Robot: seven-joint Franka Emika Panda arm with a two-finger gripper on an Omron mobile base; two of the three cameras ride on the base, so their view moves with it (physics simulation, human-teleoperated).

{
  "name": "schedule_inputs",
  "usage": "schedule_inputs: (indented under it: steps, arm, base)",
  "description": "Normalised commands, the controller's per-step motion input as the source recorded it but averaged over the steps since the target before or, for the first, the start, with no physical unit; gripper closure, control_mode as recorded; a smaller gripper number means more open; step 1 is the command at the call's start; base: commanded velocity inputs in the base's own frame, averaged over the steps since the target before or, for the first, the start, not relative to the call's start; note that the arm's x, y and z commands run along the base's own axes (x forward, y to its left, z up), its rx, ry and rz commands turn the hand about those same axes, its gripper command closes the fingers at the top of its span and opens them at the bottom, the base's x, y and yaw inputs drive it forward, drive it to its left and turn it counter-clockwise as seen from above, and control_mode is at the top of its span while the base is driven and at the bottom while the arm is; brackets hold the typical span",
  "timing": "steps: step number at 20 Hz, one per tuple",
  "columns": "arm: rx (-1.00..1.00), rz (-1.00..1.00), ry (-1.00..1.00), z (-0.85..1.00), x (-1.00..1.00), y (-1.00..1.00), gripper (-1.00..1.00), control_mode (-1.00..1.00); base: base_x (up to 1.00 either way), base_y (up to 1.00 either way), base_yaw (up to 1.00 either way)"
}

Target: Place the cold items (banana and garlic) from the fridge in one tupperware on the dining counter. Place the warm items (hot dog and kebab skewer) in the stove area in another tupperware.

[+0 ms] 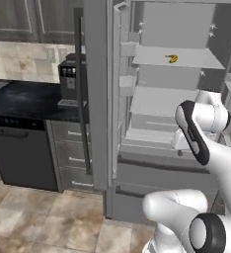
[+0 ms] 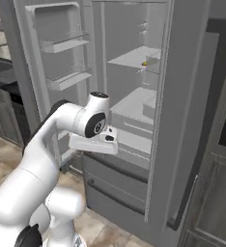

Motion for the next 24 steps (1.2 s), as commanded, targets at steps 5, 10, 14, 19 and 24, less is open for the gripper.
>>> schedule_inputs:
  steps: [5, 10, 14, 19, 24]
  arm:
    - [0.00, 0.00, 0.00, 0.00, 0.00, 0.00, -1.00, 1.00]
    - [0.00, 0.00, 0.00, 0.00, 0.00, 0.00, -1.00, 1.00]
    - [0.00, 0.00, 0.00, 0.00, 0.00, 0.00, -1.00, 1.00]
    - [0.00, 0.00, 0.00, 0.00, 0.00, 0.00, -1.00, 1.00]
    - [0.00, 0.00, 0.00, 0.00, 0.00, 0.00, -1.00, 1.00]
  base:
    - [0.59, 0.00, -0.29]
    - [0.61, 0.04, -0.27]
    - [0.56, 0.38, -0.25]
    - [0.67, 0.12, -0.20]
    - [0.78, 0.00, -0.14]
